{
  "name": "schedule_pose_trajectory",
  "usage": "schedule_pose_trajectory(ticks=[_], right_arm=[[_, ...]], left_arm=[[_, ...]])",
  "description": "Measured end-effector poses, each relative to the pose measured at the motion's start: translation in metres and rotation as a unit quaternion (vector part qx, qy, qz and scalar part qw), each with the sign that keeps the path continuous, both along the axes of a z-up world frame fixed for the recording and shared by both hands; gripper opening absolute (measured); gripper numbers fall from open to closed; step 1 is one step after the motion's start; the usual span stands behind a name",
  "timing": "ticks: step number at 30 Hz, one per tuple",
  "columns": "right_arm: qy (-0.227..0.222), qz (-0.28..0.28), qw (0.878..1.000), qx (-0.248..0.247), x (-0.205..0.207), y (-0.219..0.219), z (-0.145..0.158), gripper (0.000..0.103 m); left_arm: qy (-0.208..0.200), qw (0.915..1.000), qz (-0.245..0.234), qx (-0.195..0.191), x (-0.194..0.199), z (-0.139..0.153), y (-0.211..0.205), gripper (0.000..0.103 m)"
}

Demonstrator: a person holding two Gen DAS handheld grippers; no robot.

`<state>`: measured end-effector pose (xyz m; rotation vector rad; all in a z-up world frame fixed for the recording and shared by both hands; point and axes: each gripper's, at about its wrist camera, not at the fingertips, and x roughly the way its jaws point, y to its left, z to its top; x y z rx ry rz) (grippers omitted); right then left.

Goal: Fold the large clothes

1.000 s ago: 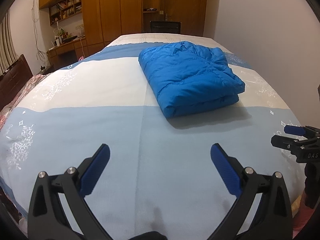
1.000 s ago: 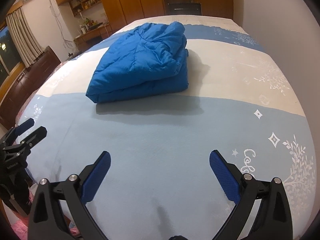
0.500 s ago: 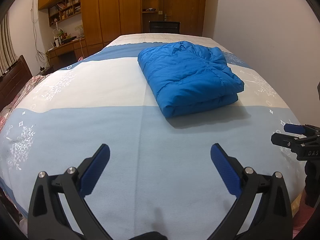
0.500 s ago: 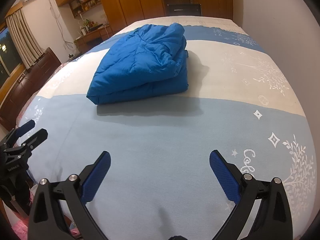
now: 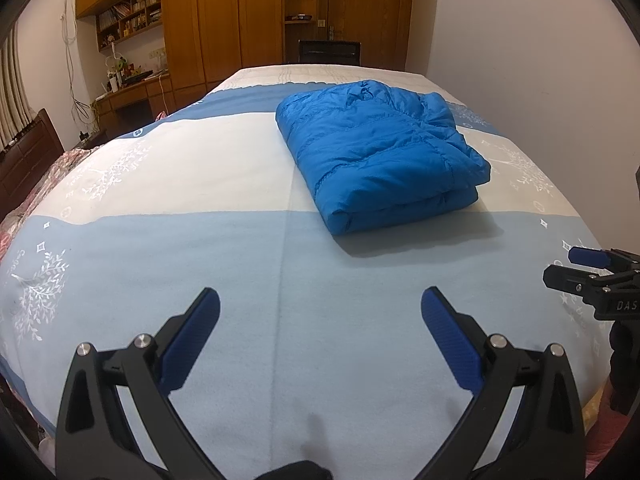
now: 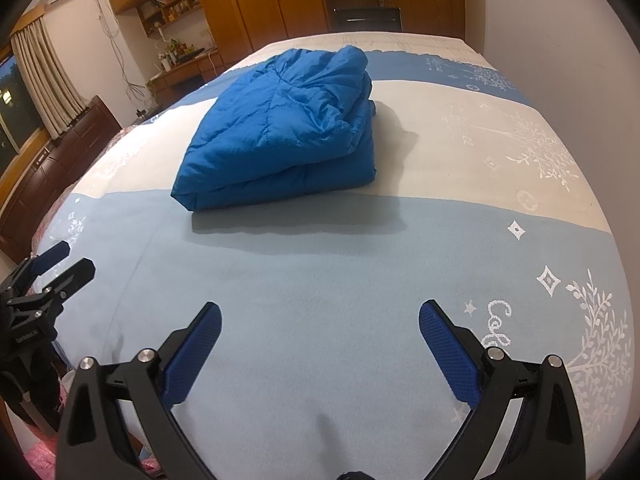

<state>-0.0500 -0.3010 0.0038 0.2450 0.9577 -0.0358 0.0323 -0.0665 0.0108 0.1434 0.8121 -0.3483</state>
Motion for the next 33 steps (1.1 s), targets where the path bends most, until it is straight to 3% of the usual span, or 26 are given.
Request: schedule_pose_trajectory(ticks=[33], right_arm=[[0.005, -0.003, 1.0, 0.001, 0.004, -0.001, -0.005, 0.099]], left_arm=[[0.01, 0.9999, -0.01, -0.001, 0.014, -0.005, 0.008, 0.1]])
